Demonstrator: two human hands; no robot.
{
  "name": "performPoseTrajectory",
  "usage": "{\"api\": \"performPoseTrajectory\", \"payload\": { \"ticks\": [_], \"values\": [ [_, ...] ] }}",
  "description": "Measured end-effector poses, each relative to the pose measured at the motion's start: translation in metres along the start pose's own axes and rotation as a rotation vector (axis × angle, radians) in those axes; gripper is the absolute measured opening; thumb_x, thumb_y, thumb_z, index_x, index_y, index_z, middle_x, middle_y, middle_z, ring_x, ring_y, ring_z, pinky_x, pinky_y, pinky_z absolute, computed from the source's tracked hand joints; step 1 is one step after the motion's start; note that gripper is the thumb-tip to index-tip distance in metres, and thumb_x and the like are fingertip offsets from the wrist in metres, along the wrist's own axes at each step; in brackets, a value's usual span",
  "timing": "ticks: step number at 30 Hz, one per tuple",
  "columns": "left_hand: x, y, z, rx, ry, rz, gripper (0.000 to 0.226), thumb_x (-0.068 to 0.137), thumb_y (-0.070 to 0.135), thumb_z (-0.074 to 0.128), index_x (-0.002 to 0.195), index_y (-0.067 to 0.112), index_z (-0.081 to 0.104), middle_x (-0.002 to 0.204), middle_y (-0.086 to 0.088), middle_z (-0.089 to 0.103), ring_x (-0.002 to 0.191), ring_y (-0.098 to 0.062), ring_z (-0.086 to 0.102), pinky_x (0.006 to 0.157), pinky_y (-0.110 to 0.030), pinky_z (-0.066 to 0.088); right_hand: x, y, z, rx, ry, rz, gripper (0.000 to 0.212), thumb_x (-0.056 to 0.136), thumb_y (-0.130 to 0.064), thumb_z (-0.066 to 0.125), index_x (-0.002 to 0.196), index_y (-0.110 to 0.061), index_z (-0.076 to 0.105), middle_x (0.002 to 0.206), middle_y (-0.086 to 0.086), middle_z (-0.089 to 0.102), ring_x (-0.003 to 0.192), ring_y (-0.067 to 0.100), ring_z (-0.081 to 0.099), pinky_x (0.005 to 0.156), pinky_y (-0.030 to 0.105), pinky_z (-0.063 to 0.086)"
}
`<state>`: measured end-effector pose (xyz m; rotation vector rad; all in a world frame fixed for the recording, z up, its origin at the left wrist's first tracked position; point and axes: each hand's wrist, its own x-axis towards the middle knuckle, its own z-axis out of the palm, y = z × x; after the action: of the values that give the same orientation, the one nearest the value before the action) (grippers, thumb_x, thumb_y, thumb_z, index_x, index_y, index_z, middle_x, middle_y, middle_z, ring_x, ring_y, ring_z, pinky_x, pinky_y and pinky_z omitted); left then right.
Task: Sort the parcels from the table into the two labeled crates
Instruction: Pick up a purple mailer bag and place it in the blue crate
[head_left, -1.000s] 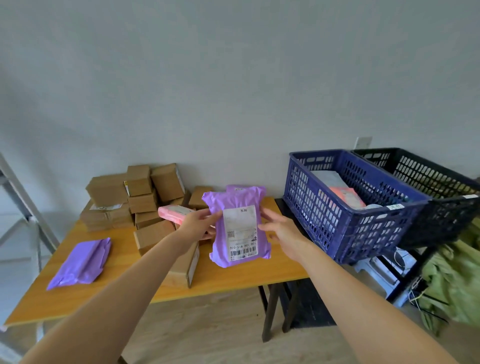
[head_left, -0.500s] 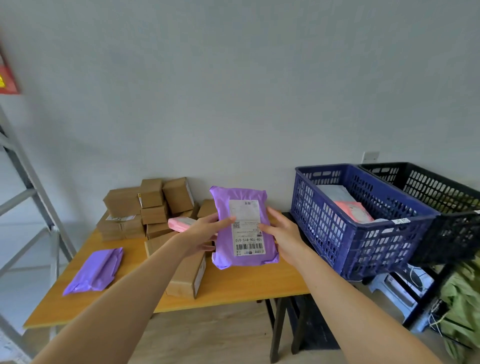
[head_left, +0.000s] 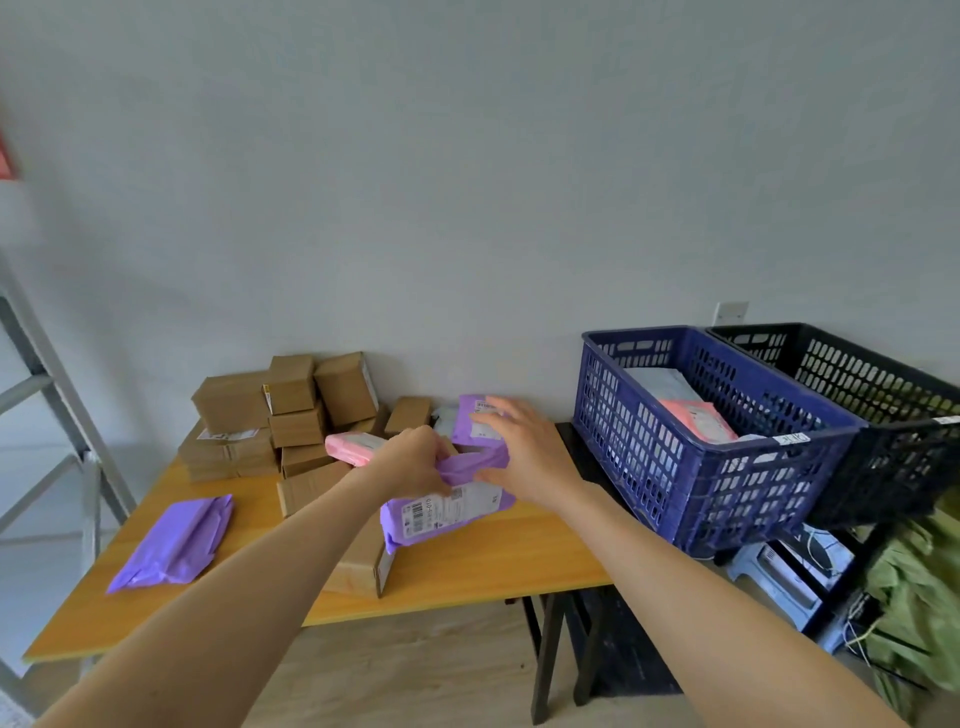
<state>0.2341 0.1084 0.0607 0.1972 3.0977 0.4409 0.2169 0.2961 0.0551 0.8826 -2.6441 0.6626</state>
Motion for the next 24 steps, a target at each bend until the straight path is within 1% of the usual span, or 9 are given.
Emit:
{"api": "performPoseTrajectory", "payload": {
  "ticks": [2, 4, 6, 9, 12, 15, 19, 21, 24],
  "values": [
    [0.002, 0.003, -0.003, 0.074, 0.005, 0.035, 0.029, 0.073, 0.029, 0.079, 0.099, 0.020, 0.072, 0.083, 0.003, 0.067, 0.076, -0.015, 0.061, 0.066, -0.028, 0.051, 0.003, -0.006, 0.000, 0.036, -0.097, 0.000, 0.070, 0.076, -0.029, 0.081, 0.138, -0.019, 0.051, 0.145, 0.000, 0.049, 0.134, 0.020, 0.041, 0.108, 0.032, 0.029],
    [0.003, 0.005, -0.006, 0.137, 0.022, 0.053, 0.034, 0.073, 0.034, 0.078, 0.103, 0.021, 0.071, 0.094, 0.000, 0.067, 0.086, -0.020, 0.061, 0.074, -0.033, 0.051, 0.004, -0.009, 0.000, 0.067, -0.172, 0.037, 0.064, 0.076, -0.025, 0.080, 0.134, -0.020, 0.055, 0.136, 0.000, 0.057, 0.125, 0.020, 0.050, 0.097, 0.028, 0.038],
    [0.004, 0.007, -0.009, 0.200, 0.049, 0.079, 0.036, 0.072, 0.039, 0.077, 0.103, 0.022, 0.071, 0.093, 0.000, 0.067, 0.086, -0.021, 0.061, 0.070, -0.031, 0.046, 0.003, -0.010, 0.001, 0.129, -0.197, 0.088, 0.055, 0.078, -0.019, 0.077, 0.130, -0.023, 0.059, 0.130, -0.002, 0.062, 0.118, 0.018, 0.056, 0.087, 0.025, 0.043],
    [0.004, 0.007, -0.014, 0.296, 0.076, 0.110, 0.040, 0.072, 0.047, 0.076, 0.104, 0.024, 0.071, 0.090, 0.000, 0.067, 0.086, -0.022, 0.060, 0.069, -0.029, 0.035, 0.005, -0.012, 0.002, 0.239, -0.182, 0.122, 0.046, 0.079, -0.015, 0.075, 0.123, -0.021, 0.063, 0.123, -0.002, 0.066, 0.112, 0.017, 0.060, 0.087, 0.024, 0.047],
    [0.003, 0.006, -0.018, 0.341, 0.107, 0.097, 0.037, 0.072, 0.051, 0.074, 0.098, 0.024, 0.071, 0.085, 0.002, 0.066, 0.083, -0.021, 0.057, 0.078, -0.029, 0.031, 0.008, -0.016, 0.003, 0.286, -0.176, 0.131, 0.040, 0.081, -0.020, 0.075, 0.120, -0.021, 0.064, 0.119, -0.002, 0.067, 0.102, 0.011, 0.061, 0.072, 0.007, 0.040],
    [0.003, 0.003, -0.019, 0.375, 0.148, 0.095, 0.033, 0.073, 0.052, 0.070, 0.089, 0.023, 0.071, 0.077, 0.004, 0.064, 0.079, -0.018, 0.055, 0.082, -0.028, 0.027, 0.011, -0.018, 0.006, 0.297, -0.187, 0.146, 0.038, 0.082, -0.021, 0.073, 0.119, -0.022, 0.063, 0.116, -0.002, 0.067, 0.100, 0.013, 0.062, 0.071, 0.014, 0.042],
    [0.004, -0.002, -0.019, 0.365, 0.204, 0.131, 0.037, 0.072, 0.057, 0.069, 0.091, 0.025, 0.065, 0.085, 0.008, 0.061, 0.101, -0.017, 0.053, 0.096, -0.028, 0.026, 0.016, -0.019, 0.012, 0.322, -0.186, 0.144, 0.036, 0.082, -0.017, 0.072, 0.117, -0.018, 0.063, 0.111, -0.001, 0.069, 0.098, 0.014, 0.063, 0.079, 0.020, 0.049],
    [0.003, -0.006, -0.022, 0.226, 0.292, 0.116, 0.063, 0.067, 0.061, 0.074, 0.117, 0.028, 0.056, 0.103, 0.010, 0.059, 0.115, -0.017, 0.049, 0.103, -0.030, 0.024, 0.018, -0.015, 0.014, 0.376, -0.168, 0.187, 0.033, 0.082, -0.010, 0.070, 0.114, -0.017, 0.063, 0.105, -0.003, 0.068, 0.093, 0.012, 0.062, 0.073, 0.015, 0.045],
    [-0.001, -0.011, -0.026, -0.189, 0.403, -0.061, 0.116, 0.057, 0.056, 0.086, 0.150, 0.020, 0.025, 0.137, 0.000, 0.049, 0.131, -0.022, 0.039, 0.111, -0.040, 0.027, 0.019, -0.005, 0.014, 0.422, -0.162, 0.262, 0.036, 0.080, -0.003, 0.068, 0.113, -0.016, 0.063, 0.101, -0.003, 0.067, 0.090, 0.012, 0.061, 0.072, 0.018, 0.044]
  ]
}}
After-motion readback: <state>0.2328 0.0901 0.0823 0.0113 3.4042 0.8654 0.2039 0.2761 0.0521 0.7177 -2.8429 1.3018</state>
